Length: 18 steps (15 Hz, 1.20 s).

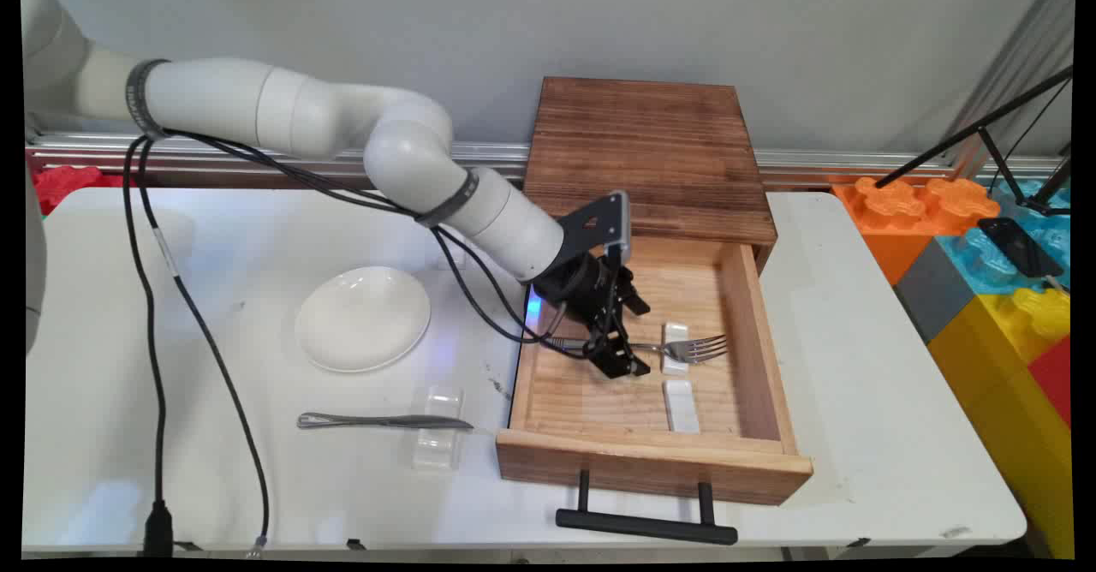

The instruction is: Pick up the knife from the right of the white plate

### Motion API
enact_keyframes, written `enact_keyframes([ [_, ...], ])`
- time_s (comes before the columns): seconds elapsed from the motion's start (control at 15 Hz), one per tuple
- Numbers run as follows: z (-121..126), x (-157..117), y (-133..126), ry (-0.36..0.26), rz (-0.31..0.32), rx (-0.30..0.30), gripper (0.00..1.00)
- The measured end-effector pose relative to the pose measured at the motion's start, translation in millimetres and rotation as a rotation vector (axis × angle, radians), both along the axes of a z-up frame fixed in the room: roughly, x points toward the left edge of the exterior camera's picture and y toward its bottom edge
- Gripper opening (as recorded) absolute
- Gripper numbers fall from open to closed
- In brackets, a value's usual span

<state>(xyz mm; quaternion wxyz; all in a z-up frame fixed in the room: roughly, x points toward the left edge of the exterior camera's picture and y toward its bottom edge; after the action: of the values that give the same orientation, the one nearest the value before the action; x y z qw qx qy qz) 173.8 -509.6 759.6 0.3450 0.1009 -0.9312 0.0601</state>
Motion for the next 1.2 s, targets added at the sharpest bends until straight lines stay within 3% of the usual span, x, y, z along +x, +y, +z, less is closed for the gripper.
enact_keyframes([
  [0.6,62,-1,11,0.003,0.060,0.038,1.00],
  [1.2,127,33,43,-0.060,0.134,0.115,1.00],
])
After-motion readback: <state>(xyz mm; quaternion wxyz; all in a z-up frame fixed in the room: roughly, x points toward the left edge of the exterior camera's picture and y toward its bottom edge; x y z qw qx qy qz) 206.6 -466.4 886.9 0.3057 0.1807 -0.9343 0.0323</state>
